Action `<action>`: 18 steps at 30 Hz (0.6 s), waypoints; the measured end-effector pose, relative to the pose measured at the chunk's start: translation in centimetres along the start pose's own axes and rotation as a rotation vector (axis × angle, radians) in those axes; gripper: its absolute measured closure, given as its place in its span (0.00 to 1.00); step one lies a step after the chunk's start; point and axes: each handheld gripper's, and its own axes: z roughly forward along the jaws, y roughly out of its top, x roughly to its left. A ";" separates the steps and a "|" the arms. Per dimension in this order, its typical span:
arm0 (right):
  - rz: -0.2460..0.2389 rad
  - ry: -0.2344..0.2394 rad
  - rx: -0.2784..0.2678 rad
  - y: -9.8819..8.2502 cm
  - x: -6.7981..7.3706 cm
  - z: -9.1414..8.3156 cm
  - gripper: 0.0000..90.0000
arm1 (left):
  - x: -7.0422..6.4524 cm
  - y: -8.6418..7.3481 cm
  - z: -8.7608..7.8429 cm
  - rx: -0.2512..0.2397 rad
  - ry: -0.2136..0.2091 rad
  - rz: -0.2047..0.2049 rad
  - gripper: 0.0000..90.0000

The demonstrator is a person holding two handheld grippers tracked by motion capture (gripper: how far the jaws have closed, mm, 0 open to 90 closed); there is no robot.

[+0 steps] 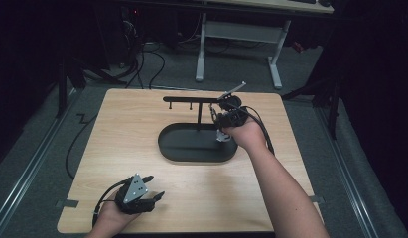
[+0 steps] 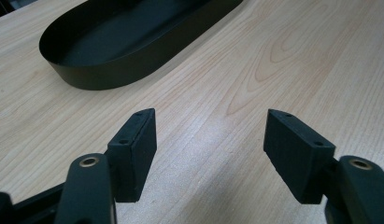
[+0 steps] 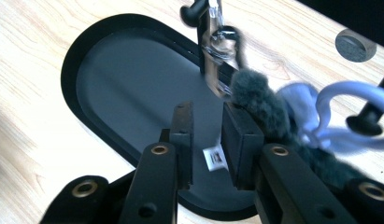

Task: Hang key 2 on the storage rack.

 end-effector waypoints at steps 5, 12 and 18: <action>0.004 0.013 -0.001 -0.6 0.1 0.1 0.81 | -0.1 0.0 0.0 0.000 0.000 0.001 0.39; 0.009 0.033 0.001 -1.8 0.2 0.9 0.78 | 0.0 0.0 0.1 -0.001 -0.005 -0.007 0.39; 0.033 0.052 0.008 -3.6 0.2 1.6 0.77 | 0.2 0.0 0.1 0.000 -0.008 -0.015 0.39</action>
